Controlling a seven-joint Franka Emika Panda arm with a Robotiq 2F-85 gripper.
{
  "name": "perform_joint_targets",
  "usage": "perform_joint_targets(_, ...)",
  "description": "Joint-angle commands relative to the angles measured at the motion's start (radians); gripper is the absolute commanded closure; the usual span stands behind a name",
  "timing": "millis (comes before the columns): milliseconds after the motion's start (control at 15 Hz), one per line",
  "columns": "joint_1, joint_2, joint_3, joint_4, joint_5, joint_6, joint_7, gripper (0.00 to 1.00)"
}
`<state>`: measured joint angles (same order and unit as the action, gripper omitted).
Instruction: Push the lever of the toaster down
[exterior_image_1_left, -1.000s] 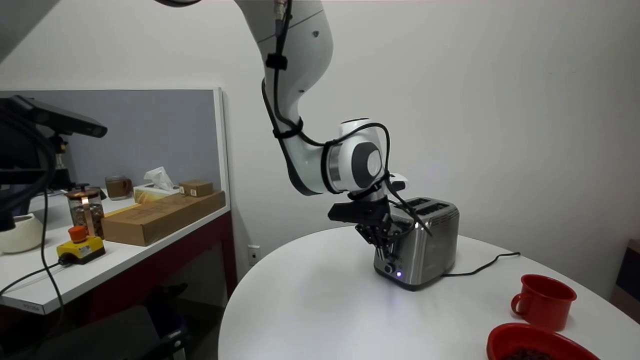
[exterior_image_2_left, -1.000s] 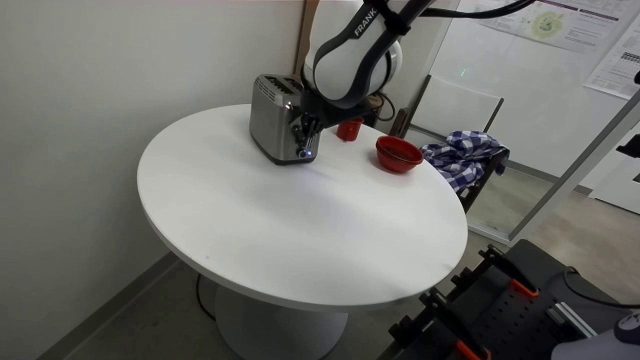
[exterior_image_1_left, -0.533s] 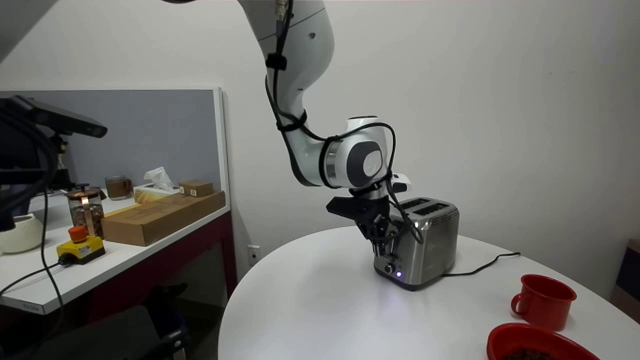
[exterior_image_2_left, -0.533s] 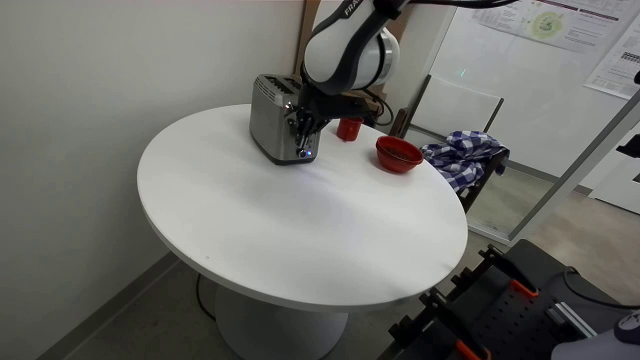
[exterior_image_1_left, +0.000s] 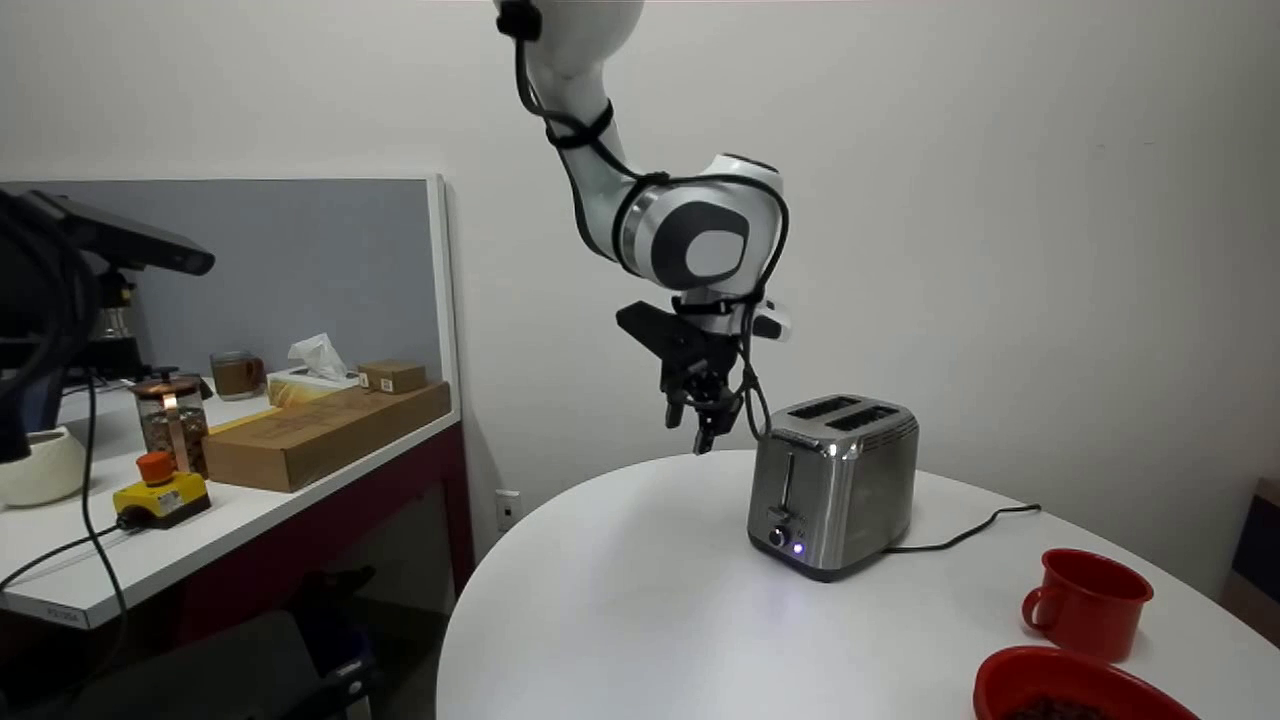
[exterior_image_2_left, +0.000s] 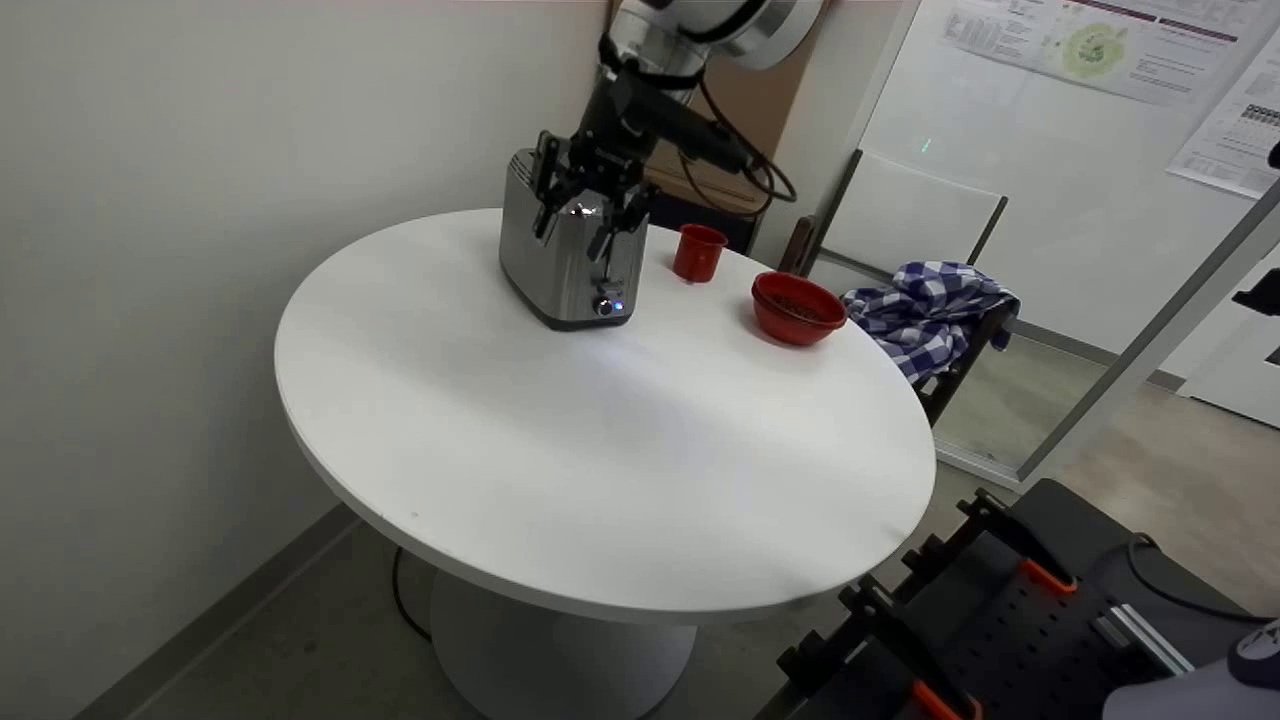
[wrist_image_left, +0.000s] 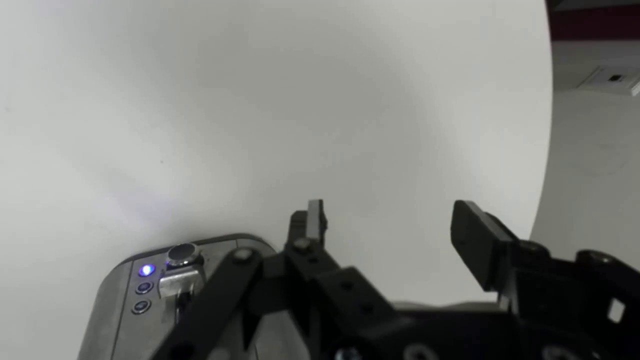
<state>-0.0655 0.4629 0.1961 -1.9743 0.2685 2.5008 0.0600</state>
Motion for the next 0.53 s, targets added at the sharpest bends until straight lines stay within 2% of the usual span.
perform_joint_targets(0,0.022,-0.207,-0.049,-0.132,-0.043,-0.176,-0.055,0.01)
perform_joint_targets(200,0.052,-0.369,-0.103,-0.173,-0.193,-0.384,-0.039,0.0)
perform_joint_targets(400,0.071,-0.507,-0.117,-0.17,-0.346,-0.563,-0.045,0.0)
perform_joint_targets(467,0.064,-0.404,-0.12,-0.128,-0.274,-0.499,-0.036,0.0)
